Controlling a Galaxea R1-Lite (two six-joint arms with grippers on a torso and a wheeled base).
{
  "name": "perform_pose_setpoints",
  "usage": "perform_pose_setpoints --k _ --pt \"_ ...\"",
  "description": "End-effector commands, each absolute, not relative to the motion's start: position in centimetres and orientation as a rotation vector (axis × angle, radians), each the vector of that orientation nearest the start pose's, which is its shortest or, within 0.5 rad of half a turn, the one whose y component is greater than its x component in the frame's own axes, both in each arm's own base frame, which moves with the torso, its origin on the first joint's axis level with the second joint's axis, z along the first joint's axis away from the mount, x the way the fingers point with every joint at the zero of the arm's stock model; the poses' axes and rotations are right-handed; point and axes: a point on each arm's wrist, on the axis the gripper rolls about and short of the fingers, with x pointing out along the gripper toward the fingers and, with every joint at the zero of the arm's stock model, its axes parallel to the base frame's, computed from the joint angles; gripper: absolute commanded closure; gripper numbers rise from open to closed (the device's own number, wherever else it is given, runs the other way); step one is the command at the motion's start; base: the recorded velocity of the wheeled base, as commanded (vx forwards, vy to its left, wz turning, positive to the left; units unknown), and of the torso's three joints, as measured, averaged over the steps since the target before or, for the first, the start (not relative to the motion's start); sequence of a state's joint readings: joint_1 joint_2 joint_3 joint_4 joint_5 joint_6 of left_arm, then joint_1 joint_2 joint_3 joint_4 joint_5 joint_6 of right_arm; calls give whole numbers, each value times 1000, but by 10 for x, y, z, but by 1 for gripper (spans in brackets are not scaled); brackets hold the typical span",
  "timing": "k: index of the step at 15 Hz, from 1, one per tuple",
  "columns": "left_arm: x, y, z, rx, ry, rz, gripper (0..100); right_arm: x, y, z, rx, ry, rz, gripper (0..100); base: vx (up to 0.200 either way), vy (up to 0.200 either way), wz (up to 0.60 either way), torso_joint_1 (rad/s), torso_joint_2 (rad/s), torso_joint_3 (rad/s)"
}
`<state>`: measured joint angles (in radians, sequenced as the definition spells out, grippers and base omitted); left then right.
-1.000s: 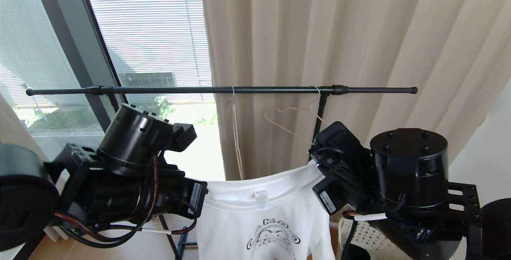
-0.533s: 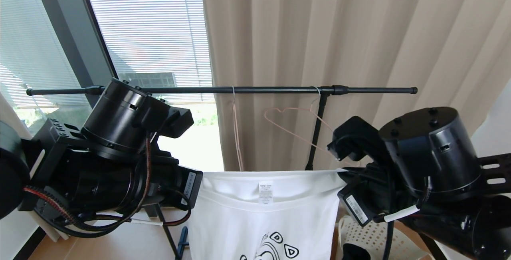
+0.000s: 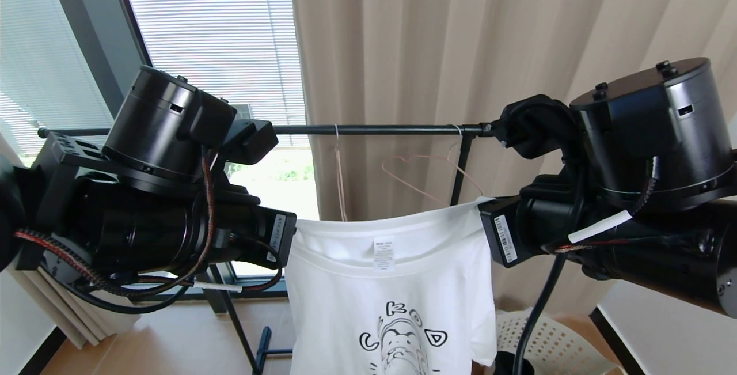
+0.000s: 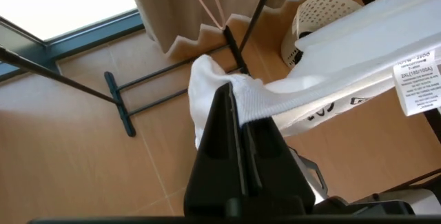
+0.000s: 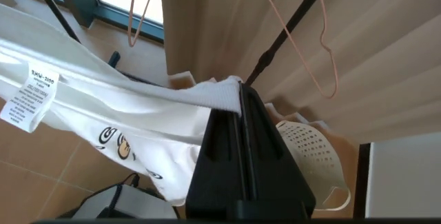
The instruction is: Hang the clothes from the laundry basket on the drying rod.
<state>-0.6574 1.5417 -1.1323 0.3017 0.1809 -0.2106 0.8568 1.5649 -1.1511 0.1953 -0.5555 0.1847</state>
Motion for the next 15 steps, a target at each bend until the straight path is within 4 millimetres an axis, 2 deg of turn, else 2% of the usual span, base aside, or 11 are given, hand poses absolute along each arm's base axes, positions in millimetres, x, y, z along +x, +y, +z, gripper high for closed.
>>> perform_pose_setpoints --k 1,4,5,7,8,11,12,13,14,15 --pt "208 -154 235 87 691 -377 100 188 198 243 -212 486 246 100 0 0 0 0 0 0" --pt "207 -152 238 83 672 -364 100 190 198 243 -207 487 239 100 0 0 0 0 0 0" --pt "209 -154 246 74 646 -366 100 188 196 244 -209 483 236 100 0 0 0 0 0 0" --pt "224 -163 258 57 608 -369 100 180 188 247 -217 480 236 100 0 0 0 0 0 0" --pt "230 -165 257 54 607 -363 100 178 187 243 -240 495 240 100 0 0 0 0 0 0" --pt "251 -177 256 51 587 -362 100 158 192 238 -309 509 314 100 0 0 0 0 0 0" --pt "262 -186 258 47 557 -369 100 143 200 238 -347 514 386 100 0 0 0 0 0 0" --pt "265 -188 260 48 545 -373 100 135 205 236 -361 516 423 100 0 0 0 0 0 0" --pt "270 -196 267 55 515 -393 100 116 219 228 -396 521 506 100 0 0 0 0 0 0" --pt "269 -204 271 57 496 -417 100 108 228 223 -411 530 543 100 0 0 0 0 0 0"
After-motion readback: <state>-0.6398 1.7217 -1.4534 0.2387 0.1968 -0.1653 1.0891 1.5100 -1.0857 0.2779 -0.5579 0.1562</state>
